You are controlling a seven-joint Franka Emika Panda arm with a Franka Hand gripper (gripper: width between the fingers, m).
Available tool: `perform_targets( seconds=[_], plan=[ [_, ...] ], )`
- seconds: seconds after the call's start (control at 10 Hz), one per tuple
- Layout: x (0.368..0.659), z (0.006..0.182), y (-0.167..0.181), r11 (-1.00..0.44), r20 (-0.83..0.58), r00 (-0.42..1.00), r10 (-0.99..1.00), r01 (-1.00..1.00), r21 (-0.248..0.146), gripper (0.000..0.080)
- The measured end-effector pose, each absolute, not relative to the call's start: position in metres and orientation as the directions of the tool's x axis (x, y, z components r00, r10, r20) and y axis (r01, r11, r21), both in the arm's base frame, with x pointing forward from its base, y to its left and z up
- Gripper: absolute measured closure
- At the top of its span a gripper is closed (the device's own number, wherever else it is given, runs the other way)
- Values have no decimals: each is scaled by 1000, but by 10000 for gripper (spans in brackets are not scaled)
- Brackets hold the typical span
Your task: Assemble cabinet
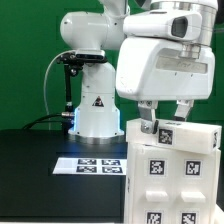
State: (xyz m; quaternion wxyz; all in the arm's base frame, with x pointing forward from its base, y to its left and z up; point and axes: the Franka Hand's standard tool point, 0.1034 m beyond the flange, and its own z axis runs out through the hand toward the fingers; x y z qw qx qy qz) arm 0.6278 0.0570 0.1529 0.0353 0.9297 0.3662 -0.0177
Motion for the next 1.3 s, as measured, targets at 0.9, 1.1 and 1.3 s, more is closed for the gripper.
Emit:
perform_targets(
  seconds=[0.9,1.1,1.3],
  plan=[
    [631,154,68,-989,24,990,-141,-142,41,243],
    [631,155,69,-958,31,959,-282,-283,36,243],
    [631,155,70,-912,34,913,-407,-408,28,243]
  ],
)
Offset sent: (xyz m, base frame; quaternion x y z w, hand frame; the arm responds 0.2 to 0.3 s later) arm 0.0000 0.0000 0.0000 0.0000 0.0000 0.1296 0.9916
